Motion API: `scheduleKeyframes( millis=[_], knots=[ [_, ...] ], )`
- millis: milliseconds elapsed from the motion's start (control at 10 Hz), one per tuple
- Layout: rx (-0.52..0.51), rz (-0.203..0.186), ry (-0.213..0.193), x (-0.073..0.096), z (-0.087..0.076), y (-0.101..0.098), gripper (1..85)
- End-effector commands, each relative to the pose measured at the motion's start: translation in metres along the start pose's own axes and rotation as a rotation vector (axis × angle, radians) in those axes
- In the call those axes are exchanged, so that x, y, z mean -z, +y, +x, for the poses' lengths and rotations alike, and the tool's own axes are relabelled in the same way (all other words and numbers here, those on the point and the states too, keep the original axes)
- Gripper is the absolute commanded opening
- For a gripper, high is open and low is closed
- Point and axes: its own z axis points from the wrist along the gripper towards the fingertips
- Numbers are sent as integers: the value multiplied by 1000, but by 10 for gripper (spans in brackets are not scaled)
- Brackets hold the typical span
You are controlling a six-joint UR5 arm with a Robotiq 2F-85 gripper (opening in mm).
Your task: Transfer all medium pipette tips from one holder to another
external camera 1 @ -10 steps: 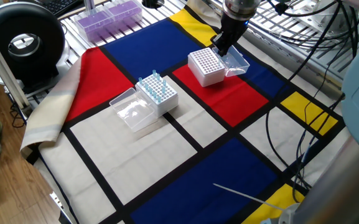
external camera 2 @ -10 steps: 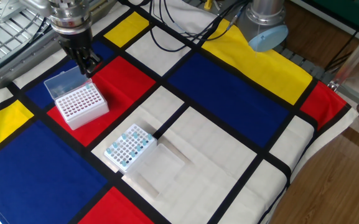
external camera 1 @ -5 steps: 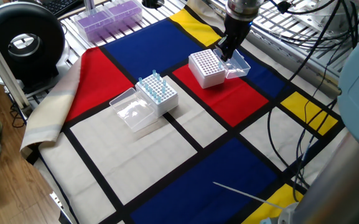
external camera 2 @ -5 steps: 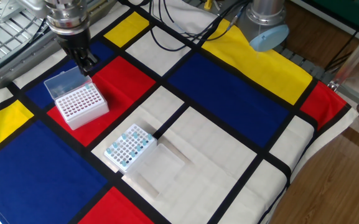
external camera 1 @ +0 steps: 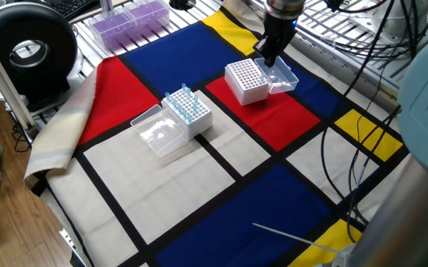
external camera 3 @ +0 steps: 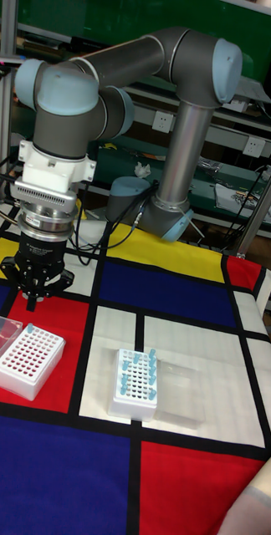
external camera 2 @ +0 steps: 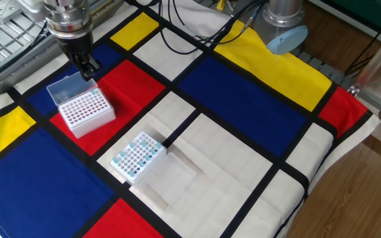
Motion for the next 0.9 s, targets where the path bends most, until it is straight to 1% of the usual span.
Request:
scheduleKeyframes(
  millis=[0,200,400,500,700,800],
  knots=[
    [-27,-12,-12,6,-13,11,93],
    [-57,-19,-12,11,-23,29,60],
    [-82,-42,-33,9,-32,55,73],
    [-88,-53,-30,10,-33,67,103],
    [-125,-61,-16,17,-32,95,113],
    [-148,-62,-14,18,-31,113,113]
  ],
)
